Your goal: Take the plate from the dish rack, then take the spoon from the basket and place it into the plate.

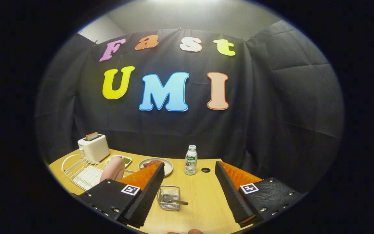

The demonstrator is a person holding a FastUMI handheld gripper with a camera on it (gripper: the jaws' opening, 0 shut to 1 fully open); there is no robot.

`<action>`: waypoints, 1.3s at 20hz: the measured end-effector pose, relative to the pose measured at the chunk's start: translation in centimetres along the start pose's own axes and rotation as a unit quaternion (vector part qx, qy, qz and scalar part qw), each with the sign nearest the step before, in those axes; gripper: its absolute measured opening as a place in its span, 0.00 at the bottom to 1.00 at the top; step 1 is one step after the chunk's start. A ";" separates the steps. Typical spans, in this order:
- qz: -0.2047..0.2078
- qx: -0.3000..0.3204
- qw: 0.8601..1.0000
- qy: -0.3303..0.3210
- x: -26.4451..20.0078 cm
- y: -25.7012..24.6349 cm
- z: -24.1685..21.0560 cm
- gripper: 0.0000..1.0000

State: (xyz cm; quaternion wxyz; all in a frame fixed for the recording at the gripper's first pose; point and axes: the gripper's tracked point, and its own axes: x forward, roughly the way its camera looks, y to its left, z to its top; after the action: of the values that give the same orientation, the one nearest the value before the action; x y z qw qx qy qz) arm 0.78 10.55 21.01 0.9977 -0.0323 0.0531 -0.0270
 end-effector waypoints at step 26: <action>-0.008 -0.073 0.959 0.275 6.2 21.1 -4.7 0.91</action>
State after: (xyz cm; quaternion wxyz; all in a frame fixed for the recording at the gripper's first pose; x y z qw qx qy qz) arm 7.49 30.92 14.28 0.9392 -0.0963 0.3273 -0.0388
